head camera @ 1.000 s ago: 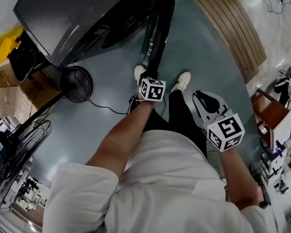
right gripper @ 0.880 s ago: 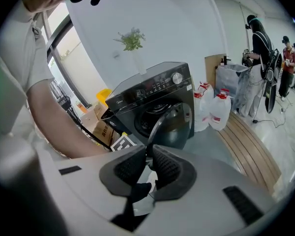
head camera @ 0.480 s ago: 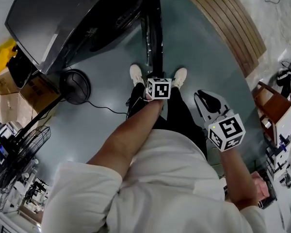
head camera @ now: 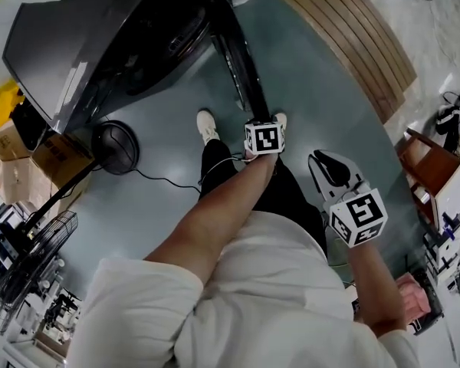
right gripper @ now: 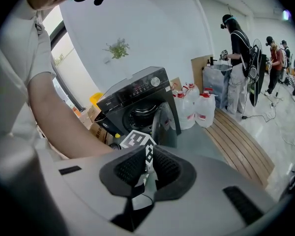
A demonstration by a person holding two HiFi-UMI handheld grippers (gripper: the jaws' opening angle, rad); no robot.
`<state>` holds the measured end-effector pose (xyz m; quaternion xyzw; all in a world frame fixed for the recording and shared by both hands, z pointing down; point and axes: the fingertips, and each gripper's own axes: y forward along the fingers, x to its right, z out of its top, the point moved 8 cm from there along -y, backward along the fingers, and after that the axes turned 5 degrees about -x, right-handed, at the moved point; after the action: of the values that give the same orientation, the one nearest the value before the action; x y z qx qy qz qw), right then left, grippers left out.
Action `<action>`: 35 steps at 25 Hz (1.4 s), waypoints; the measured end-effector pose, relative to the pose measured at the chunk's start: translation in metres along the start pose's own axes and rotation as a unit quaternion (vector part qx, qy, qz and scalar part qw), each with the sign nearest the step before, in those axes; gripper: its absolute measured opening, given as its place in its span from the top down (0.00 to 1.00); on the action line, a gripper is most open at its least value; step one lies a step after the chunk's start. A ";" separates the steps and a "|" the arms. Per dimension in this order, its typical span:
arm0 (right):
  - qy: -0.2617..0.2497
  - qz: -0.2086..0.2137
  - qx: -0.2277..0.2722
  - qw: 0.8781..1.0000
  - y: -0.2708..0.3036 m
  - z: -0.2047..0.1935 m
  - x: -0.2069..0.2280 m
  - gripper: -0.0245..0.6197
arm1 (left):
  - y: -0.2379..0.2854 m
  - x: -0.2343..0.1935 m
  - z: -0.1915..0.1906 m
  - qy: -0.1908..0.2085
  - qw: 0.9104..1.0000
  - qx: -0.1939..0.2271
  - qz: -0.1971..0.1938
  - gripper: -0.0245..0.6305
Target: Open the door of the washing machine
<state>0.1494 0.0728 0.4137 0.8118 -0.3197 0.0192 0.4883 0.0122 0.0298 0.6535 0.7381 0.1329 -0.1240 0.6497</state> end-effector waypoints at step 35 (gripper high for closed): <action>0.043 -0.031 0.028 0.998 -0.070 -0.046 0.104 0.88 | 0.056 0.112 0.065 -0.140 0.989 0.023 -0.029 0.77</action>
<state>0.2829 0.0798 0.4189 0.8332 -0.2720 0.0478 0.4790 0.1361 -0.0378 0.6579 0.7240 0.0592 -0.2482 0.6409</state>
